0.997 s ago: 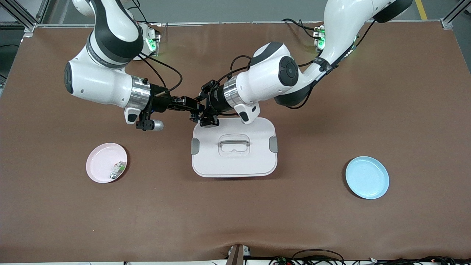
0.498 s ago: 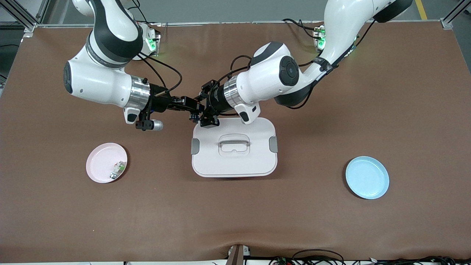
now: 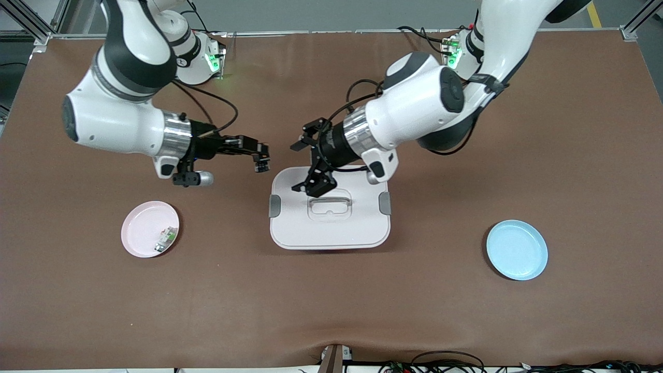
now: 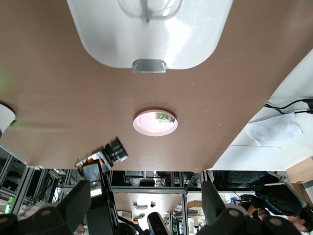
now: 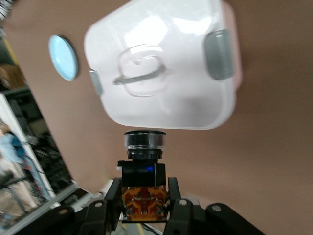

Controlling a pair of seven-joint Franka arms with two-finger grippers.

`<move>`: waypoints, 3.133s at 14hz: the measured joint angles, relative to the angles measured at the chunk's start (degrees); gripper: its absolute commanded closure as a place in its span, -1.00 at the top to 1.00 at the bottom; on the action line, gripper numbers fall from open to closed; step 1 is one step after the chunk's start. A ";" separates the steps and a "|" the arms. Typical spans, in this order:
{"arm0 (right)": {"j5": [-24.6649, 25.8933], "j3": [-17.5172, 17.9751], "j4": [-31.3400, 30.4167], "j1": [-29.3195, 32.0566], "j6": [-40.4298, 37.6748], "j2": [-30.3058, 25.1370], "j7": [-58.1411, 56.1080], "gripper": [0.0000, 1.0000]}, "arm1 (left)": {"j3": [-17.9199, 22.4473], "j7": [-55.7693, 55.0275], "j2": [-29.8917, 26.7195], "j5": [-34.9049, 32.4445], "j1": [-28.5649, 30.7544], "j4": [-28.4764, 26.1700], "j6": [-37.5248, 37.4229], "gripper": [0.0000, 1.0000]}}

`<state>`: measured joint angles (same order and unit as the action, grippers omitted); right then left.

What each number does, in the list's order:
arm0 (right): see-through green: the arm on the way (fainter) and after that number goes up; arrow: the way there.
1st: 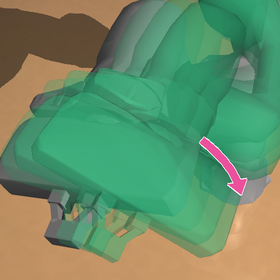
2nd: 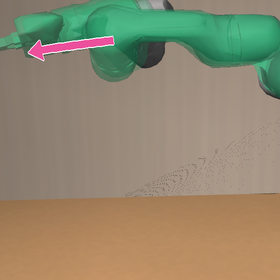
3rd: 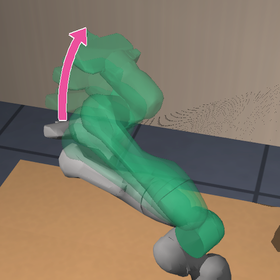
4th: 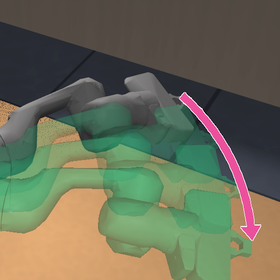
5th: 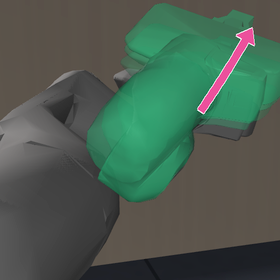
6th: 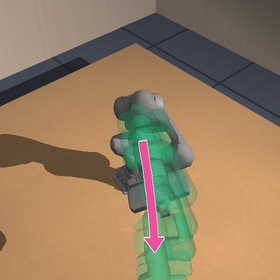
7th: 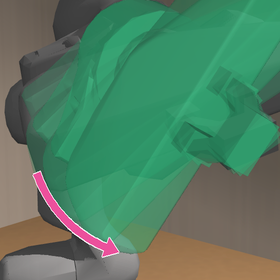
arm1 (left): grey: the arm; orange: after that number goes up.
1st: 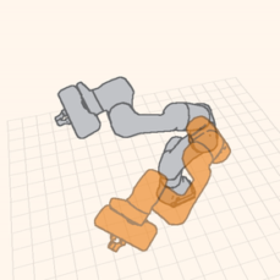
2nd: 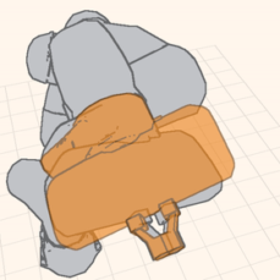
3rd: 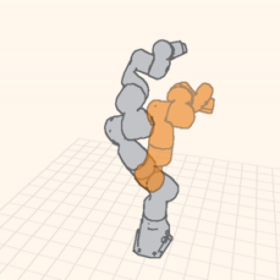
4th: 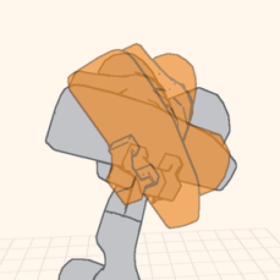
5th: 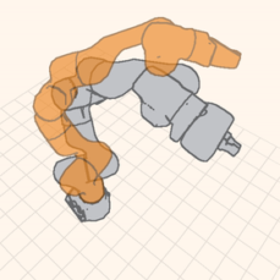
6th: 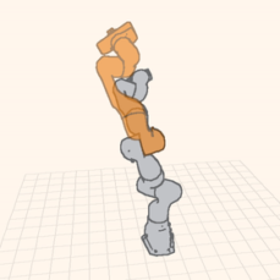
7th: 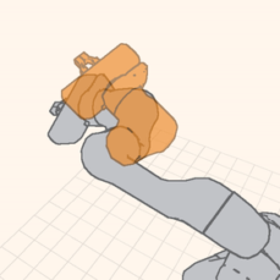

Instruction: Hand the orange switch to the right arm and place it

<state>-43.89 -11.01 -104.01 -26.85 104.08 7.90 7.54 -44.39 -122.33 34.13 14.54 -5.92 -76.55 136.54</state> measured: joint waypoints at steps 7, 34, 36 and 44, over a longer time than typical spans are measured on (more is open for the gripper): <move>23.66 -0.36 0.69 9.71 -5.03 -0.07 -27.96 -0.90 | -0.02 12.95 -1.46 0.00 10.87 0.00 -8.22 1.00; 33.78 -0.04 -0.28 25.48 31.67 20.67 -96.93 -0.98 | 0.21 94.33 -15.71 -32.39 33.67 0.01 -44.16 1.00; 33.78 -0.03 -0.28 25.48 31.90 22.58 -97.75 -0.98 | 0.67 96.32 -18.60 -31.21 33.52 0.03 -45.07 1.00; 33.77 -0.02 -0.28 25.71 32.12 26.13 -99.46 -0.94 | 31.04 108.45 -30.54 -19.33 9.42 -2.78 -50.27 1.00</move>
<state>-10.12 -11.03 -104.29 -1.14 136.20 34.03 -91.92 -13.35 -13.89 3.58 -4.79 3.50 -79.33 86.27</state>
